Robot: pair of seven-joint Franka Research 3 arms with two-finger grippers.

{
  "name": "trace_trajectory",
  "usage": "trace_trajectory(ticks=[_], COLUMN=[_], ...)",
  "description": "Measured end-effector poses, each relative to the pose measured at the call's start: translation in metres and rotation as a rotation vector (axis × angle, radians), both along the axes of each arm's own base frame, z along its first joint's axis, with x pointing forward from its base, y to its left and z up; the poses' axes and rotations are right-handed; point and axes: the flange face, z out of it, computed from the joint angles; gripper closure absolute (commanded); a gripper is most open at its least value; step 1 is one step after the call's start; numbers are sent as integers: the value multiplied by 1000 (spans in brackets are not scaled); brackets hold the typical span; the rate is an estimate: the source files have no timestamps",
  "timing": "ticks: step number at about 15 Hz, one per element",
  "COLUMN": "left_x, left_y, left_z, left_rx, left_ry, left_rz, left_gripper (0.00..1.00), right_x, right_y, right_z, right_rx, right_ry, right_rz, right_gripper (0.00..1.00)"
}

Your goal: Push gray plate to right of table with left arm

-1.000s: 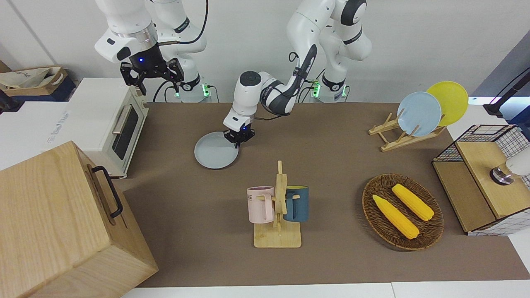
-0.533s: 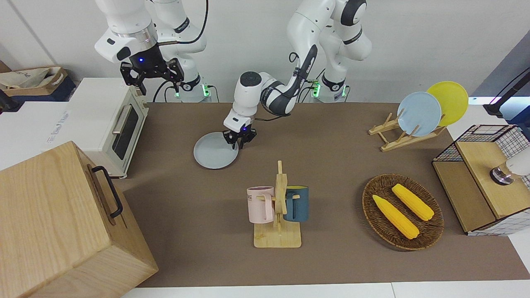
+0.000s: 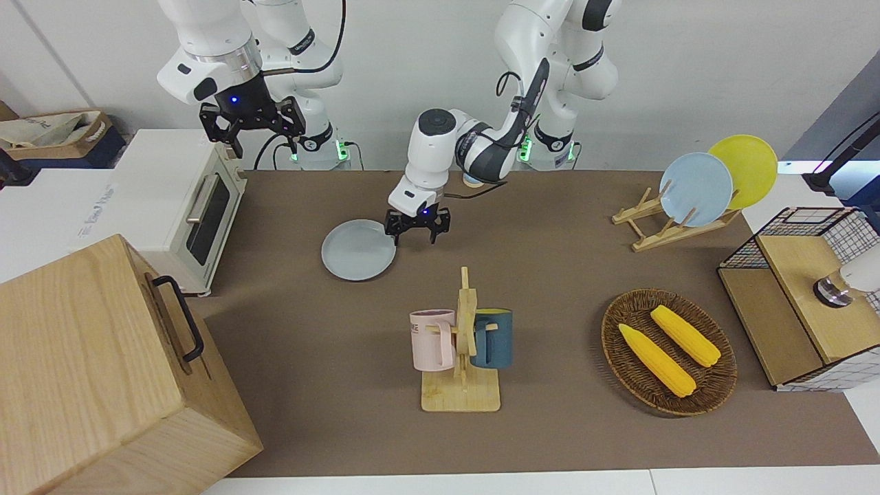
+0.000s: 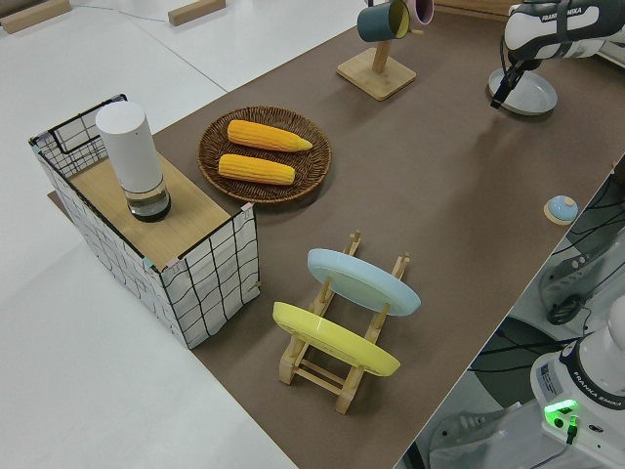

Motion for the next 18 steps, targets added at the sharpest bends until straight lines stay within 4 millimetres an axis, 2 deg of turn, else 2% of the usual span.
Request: trace_trajectory(ticks=[4, 7, 12, 15, 18], left_x=[14, 24, 42, 52, 67], left_y=[45, 83, 177, 235, 283], left_z=[29, 60, 111, 135, 156], left_rx=[36, 65, 131, 155, 152], left_ry=[3, 12, 72, 122, 133], left_rz=[-45, -74, -143, -202, -205], left_gripper=[17, 17, 17, 17, 17], right_x=[0, 0, 0, 0, 0], right_y=[0, 0, 0, 0, 0], right_z=[0, 0, 0, 0, 0], right_rx=[0, 0, 0, 0, 0], right_ry=[0, 0, 0, 0, 0], right_rz=[0, 0, 0, 0, 0], right_gripper=[17, 17, 17, 17, 17])
